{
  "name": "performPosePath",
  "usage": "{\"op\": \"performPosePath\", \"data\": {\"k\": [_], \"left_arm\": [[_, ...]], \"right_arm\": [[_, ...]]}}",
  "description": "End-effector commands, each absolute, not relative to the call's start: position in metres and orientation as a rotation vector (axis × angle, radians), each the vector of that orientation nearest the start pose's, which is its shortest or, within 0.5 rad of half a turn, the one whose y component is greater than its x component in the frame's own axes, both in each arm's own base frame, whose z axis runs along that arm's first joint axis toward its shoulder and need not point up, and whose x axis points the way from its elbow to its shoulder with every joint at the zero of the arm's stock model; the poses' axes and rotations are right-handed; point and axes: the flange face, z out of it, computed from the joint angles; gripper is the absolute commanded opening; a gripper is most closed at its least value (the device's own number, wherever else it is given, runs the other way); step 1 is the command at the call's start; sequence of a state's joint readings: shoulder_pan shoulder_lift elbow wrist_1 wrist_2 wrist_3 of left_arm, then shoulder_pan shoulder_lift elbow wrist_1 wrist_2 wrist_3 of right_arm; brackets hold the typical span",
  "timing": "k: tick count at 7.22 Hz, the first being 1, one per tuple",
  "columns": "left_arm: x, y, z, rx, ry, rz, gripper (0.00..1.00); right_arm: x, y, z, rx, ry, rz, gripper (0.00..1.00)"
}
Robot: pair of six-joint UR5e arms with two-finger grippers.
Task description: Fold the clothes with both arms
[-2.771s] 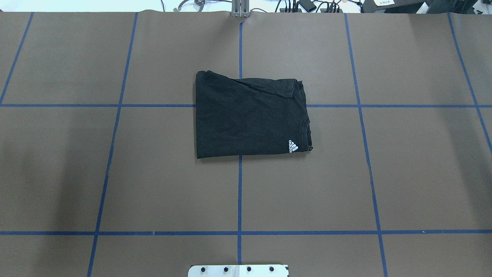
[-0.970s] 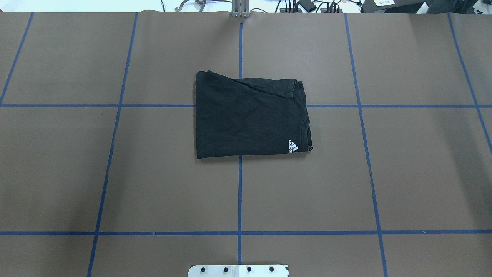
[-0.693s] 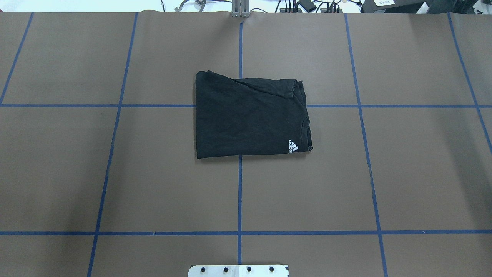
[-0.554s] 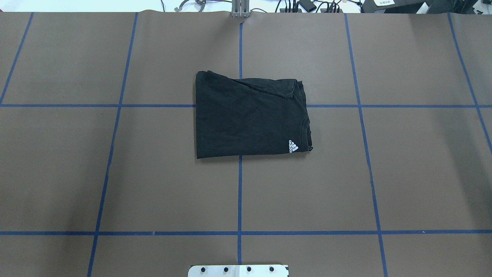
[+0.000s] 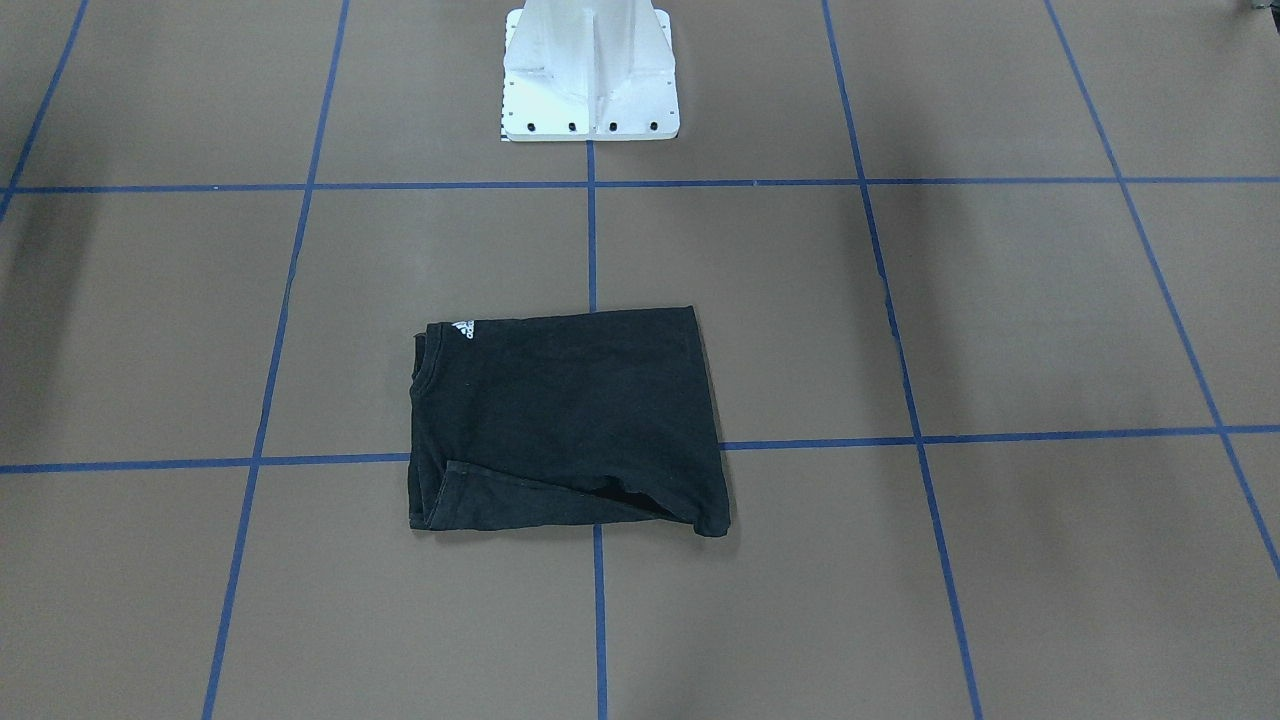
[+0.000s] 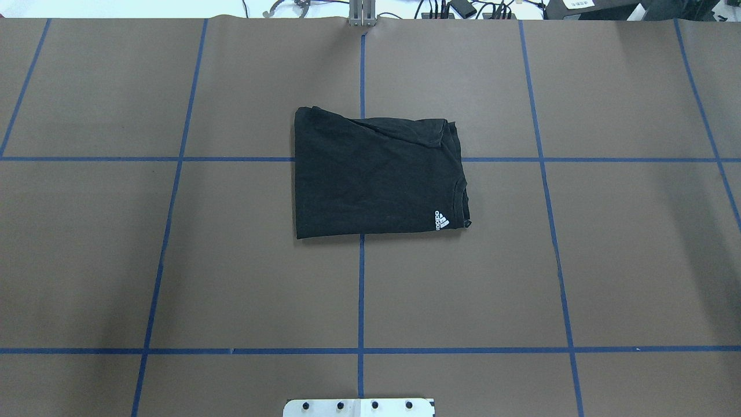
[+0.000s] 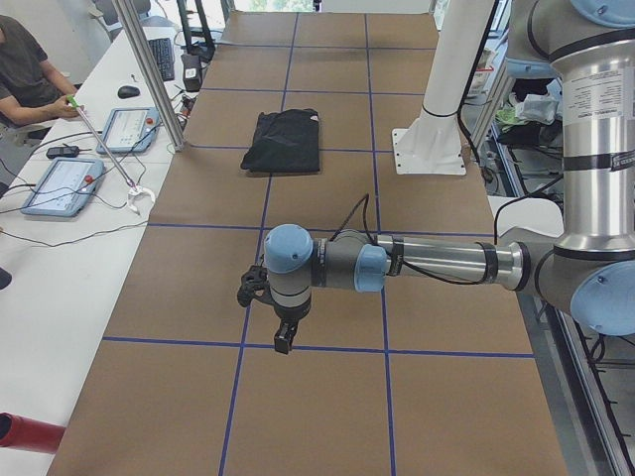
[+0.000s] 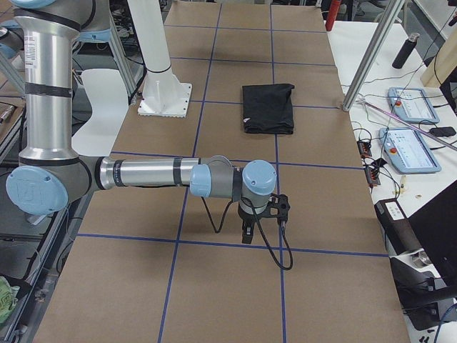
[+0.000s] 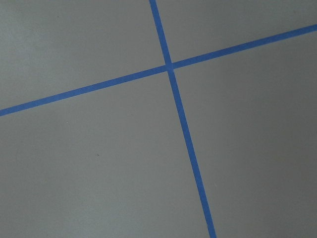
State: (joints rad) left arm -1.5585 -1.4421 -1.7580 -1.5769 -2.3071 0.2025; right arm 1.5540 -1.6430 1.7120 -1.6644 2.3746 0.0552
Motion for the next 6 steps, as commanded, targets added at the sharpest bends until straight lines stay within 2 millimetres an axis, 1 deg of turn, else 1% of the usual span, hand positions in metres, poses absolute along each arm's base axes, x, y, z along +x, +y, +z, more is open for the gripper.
{"op": "performPosePath", "data": {"k": [1,3,6], "left_arm": [[-0.061,-0.4427,0.6277,0.132,0.729,0.226,1.0],[-0.0609,-0.4467,0.6202,0.079,0.736,0.051,1.0],[-0.0609,-0.4468,0.6227,0.078,0.736,0.051,1.0]], "right_arm": [[0.0539,-0.4603,0.6303,-0.051,-0.801,0.045,1.0],[0.0541,-0.4607,0.6309,-0.058,-0.798,0.058,1.0],[0.0541,-0.4615,0.6302,-0.057,-0.798,0.058,1.0]]}}
